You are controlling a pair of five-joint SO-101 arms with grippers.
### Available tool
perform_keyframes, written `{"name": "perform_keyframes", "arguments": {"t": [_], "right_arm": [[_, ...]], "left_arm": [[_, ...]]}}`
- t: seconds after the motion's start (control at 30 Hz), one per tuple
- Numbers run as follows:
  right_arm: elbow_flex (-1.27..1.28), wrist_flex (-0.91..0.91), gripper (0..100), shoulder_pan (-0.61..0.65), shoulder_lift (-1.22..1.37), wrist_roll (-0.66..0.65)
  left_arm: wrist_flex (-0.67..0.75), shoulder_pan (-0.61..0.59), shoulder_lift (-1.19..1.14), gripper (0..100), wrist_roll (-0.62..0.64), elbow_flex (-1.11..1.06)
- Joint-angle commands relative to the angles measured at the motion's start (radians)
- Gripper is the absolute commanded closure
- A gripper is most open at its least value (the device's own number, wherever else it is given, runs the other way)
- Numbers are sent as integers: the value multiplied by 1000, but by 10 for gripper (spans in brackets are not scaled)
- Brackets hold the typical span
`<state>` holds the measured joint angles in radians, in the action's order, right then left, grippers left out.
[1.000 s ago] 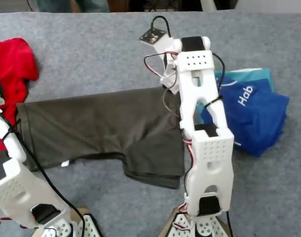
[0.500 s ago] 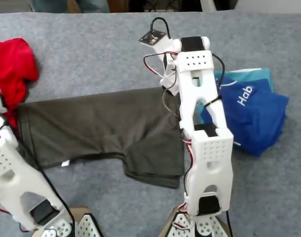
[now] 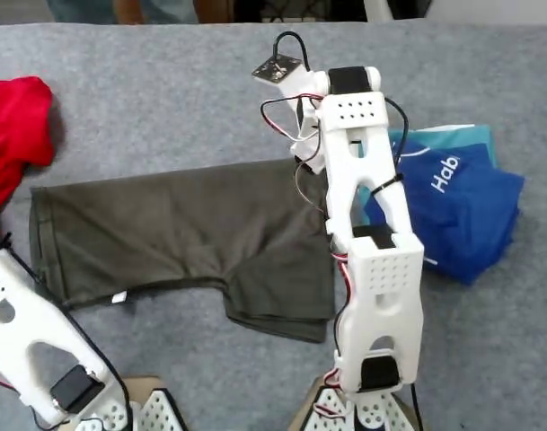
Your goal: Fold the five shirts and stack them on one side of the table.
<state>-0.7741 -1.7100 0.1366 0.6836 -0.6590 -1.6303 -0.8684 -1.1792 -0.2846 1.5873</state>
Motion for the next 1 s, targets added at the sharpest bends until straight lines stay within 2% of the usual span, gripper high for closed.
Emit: {"name": "perform_keyframes", "arguments": {"t": [0.0, 0.2, 0.33, 0.43, 0.6, 0.77, 0.87, 0.97], "right_arm": [[-41, -3, 985, 14, -35, 2], [-41, -5, 985, 14, -35, 0], [-41, -2, 985, 14, -35, 0], [-41, 0, 985, 14, -33, 0], [-42, 15, 985, 14, -25, -2], [-50, 15, 985, 14, 36, -29], [-50, 15, 985, 14, 61, -29], [-50, 17, 985, 14, 65, -29]], "left_arm": [[-127, 85, 80, 953, 17, 77], [-135, 140, 215, 954, 84, 58], [-137, 166, 390, 954, 86, -120], [-137, 173, 589, 954, 80, -426], [-106, 203, 1007, 954, -6, -1110], [181, 193, 1292, 937, -80, -1721], [229, 191, 1367, 890, -114, -1959], [239, 157, 1402, 887, -114, -2055]]}}
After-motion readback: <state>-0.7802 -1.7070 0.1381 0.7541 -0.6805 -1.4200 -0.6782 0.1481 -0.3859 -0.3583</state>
